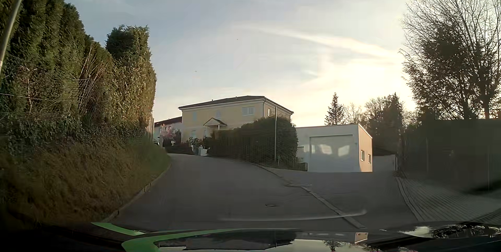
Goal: Follow the waypoints while adhering to traffic rules and regulations
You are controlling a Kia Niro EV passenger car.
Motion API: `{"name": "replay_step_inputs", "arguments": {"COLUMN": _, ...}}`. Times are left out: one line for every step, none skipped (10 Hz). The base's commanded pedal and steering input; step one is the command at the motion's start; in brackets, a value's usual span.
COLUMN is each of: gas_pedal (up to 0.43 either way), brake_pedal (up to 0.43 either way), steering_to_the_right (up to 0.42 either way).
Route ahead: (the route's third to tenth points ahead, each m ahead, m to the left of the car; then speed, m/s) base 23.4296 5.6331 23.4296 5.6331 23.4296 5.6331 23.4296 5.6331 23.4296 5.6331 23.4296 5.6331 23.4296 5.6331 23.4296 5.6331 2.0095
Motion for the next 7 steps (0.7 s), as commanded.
{"name": "replay_step_inputs", "arguments": {"gas_pedal": 0.280, "brake_pedal": 0.000, "steering_to_the_right": -0.037}}
{"name": "replay_step_inputs", "arguments": {"gas_pedal": 0.280, "brake_pedal": 0.000, "steering_to_the_right": -0.040}}
{"name": "replay_step_inputs", "arguments": {"gas_pedal": 0.280, "brake_pedal": 0.000, "steering_to_the_right": -0.049}}
{"name": "replay_step_inputs", "arguments": {"gas_pedal": 0.280, "brake_pedal": 0.000, "steering_to_the_right": -0.055}}
{"name": "replay_step_inputs", "arguments": {"gas_pedal": 0.280, "brake_pedal": 0.000, "steering_to_the_right": -0.057}}
{"name": "replay_step_inputs", "arguments": {"gas_pedal": 0.280, "brake_pedal": 0.000, "steering_to_the_right": -0.059}}
{"name": "replay_step_inputs", "arguments": {"gas_pedal": 0.280, "brake_pedal": 0.000, "steering_to_the_right": -0.060}}
